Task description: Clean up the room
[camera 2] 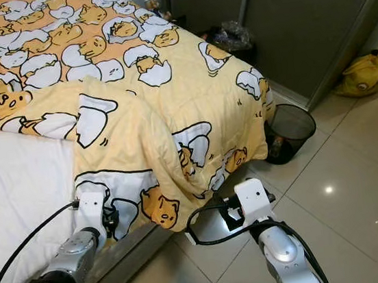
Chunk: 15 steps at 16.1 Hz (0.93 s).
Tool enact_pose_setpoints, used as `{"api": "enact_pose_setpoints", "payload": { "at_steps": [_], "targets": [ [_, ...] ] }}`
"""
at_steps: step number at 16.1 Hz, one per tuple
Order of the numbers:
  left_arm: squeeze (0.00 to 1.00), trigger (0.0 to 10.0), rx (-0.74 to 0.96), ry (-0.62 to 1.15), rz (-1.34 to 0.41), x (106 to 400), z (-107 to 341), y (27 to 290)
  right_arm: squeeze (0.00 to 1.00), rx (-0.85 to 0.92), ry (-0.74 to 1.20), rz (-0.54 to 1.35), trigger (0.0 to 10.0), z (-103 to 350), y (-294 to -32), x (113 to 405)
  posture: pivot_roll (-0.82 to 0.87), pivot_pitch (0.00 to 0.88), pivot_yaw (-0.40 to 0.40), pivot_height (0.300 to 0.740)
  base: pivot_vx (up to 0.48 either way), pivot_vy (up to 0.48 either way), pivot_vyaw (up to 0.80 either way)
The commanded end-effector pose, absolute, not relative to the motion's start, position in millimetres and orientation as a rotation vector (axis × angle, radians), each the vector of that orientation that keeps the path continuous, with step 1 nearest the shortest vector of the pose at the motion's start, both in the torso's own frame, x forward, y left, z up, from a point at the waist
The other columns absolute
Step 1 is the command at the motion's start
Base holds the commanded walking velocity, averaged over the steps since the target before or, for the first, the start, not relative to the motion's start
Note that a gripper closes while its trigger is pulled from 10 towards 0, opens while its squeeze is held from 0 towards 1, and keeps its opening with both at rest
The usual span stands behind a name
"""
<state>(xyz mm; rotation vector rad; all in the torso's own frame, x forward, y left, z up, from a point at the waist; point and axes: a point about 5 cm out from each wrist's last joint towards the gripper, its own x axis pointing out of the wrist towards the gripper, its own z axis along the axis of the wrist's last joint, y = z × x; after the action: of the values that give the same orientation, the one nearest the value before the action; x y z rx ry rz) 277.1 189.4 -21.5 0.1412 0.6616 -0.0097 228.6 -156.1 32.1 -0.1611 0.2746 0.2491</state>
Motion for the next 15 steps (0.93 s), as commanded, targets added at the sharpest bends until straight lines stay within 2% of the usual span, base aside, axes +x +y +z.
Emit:
{"api": "enact_pose_setpoints", "payload": {
  "at_steps": [1, 6, 8, 11, 15],
  "targets": [
    [0.0, 0.0, 0.158, 0.688, -0.02, 274, -25, 191, 0.0, -0.167, 0.276, 0.239, 10.0, 33, -159, 227, -0.11, 0.088, -0.04, 0.74, 0.0, 0.0, 0.0],
    [0.0, 0.0, 0.188, 0.698, -0.016, 270, -27, 196, 0.0, -0.169, 0.28, 0.25, 10.0, 32, -156, 233, -0.09, 0.054, -0.034, 0.74, 0.0, 0.0, 0.0],
    [0.0, 0.0, 0.146, 0.662, -0.013, 275, -22, 195, 0.0, -0.166, 0.27, 0.251, 10.0, 34, -154, 238, -0.08, 0.041, -0.033, 0.74, 0.0, 0.0, 0.0],
    [0.0, 0.0, 0.151, 0.487, -0.097, 289, -5, 183, 0.0, -0.162, 0.26, 0.256, 10.0, 35, -151, 239, -0.08, 0.044, -0.032, 0.74, 0.0, 0.0, 0.0],
    [0.0, 0.0, 0.151, 0.495, -0.164, 285, -9, 174, 0.0, -0.151, 0.269, 0.264, 10.0, 32, -147, 238, -0.06, 0.057, -0.03, 0.74, 0.0, 0.0, 0.0]
  ]
}}
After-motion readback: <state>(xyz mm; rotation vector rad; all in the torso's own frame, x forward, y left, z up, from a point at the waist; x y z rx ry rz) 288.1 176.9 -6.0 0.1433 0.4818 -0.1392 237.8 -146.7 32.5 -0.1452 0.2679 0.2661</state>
